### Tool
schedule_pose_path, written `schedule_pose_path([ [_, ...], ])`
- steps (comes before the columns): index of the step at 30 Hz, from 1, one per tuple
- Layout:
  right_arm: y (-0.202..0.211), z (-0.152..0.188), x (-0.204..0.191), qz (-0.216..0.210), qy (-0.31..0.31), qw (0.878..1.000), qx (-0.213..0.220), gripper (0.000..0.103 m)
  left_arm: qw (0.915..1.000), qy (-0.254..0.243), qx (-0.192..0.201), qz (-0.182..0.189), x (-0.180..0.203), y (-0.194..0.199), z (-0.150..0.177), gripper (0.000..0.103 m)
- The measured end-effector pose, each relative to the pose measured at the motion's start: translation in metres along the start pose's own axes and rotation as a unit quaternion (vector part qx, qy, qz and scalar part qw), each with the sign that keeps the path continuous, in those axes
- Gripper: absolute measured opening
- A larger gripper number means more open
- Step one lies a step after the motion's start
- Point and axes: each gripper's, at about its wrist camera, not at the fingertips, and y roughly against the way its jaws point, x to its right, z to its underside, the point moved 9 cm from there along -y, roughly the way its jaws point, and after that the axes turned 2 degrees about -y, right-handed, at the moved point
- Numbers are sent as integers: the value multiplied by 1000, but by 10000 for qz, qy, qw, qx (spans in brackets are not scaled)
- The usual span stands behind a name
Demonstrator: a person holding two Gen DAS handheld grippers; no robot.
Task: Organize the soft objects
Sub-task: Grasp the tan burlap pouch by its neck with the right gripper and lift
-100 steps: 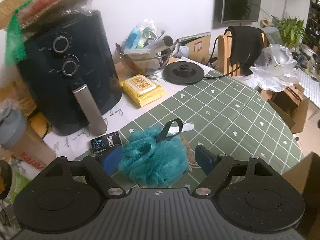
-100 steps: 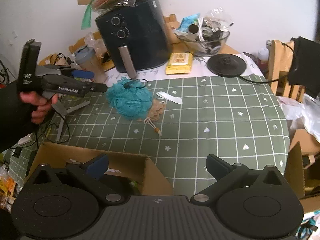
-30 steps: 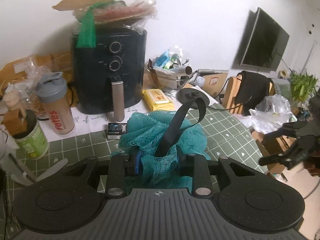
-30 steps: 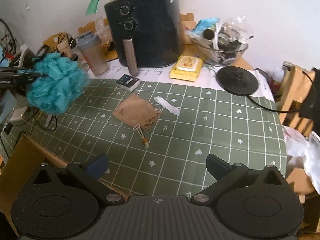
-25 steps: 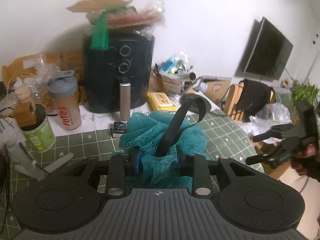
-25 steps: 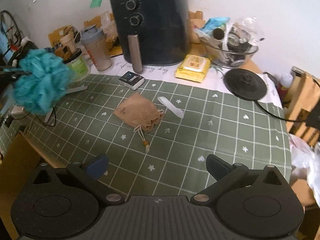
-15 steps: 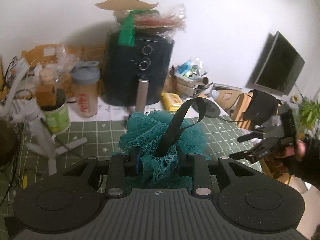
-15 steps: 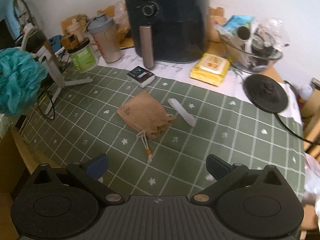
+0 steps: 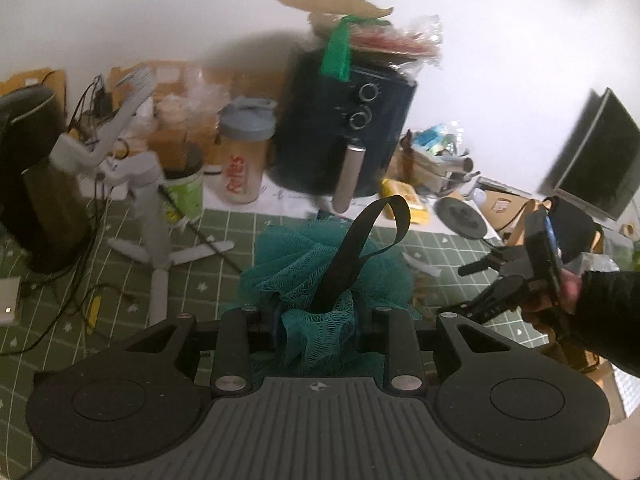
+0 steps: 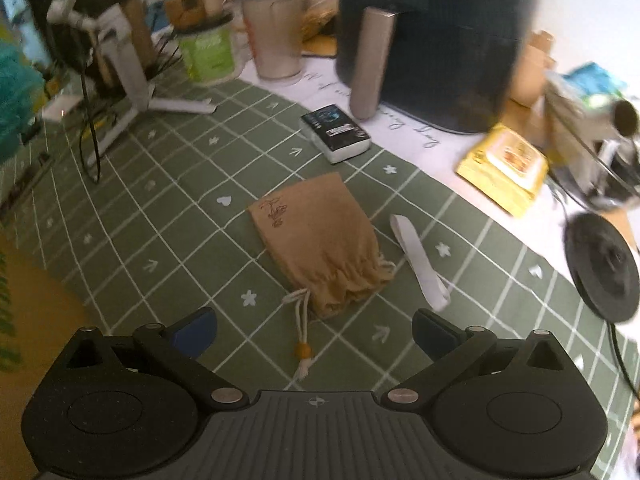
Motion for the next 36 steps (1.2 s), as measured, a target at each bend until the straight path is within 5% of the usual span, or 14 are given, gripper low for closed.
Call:
schedule_pose_path([
  [16,-77,-18,9,89,428,9982,-419,95,9977,506,-153,-426,-38,20,31,30],
  [22,-80,-18,14,-67,62,9991,-421,76,9975,559,-94,-419,-39,25,30,30],
  [24,-76,-20,15,-29,43,9993,-373,43,9975,550,-47,-442,-39,25,28,30],
  [26,-74,-21,19,-53,-69,9992,-399,25,9976,496,-29,-474,-39,25,27,30],
  [36,-40,-23,23,-70,-299,9995,-89,18,9987,354,127,-335,-25,32,13,30],
])
